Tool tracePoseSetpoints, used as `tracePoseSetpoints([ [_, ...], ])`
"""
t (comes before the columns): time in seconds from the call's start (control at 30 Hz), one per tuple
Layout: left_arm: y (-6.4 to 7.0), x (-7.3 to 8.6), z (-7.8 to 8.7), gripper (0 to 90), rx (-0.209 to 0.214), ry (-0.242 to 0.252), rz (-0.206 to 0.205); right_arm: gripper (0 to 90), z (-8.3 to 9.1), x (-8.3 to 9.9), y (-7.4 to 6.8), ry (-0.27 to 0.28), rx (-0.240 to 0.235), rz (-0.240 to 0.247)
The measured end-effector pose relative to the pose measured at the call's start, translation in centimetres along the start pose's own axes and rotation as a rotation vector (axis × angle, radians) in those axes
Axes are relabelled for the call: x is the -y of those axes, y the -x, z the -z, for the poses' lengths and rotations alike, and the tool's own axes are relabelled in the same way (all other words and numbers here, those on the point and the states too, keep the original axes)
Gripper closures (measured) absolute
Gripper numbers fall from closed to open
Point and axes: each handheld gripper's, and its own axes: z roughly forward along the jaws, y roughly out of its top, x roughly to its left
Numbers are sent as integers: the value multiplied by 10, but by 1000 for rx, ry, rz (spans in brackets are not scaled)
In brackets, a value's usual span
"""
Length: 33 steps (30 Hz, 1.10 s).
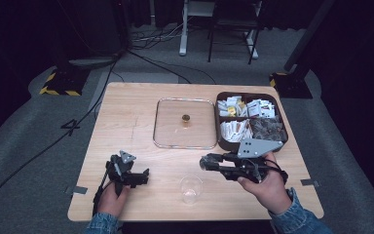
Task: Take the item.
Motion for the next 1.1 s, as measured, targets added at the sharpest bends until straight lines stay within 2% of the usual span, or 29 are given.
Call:
tracePoseSetpoints([
  [0.17, 0, 0, 0, 0, -2, 1, 3, 718, -10, 2, -6, -13, -34, 0],
  [0.33, 0, 0, 0, 0, 1, 0, -1, 718, -24, 9, -15, -46, -77, -1],
  [0.53, 0, 0, 0, 0, 0, 1, -2, 717, -38, 17, -21, -88, -106, -1],
  [0.8, 0, 0, 0, 0, 1, 1, -2, 717, -56, 30, -18, -166, -106, -7],
  [1.1, 0, 0, 0, 0, 1, 1, -1, 717, -68, 39, -14, -216, -103, -15],
])
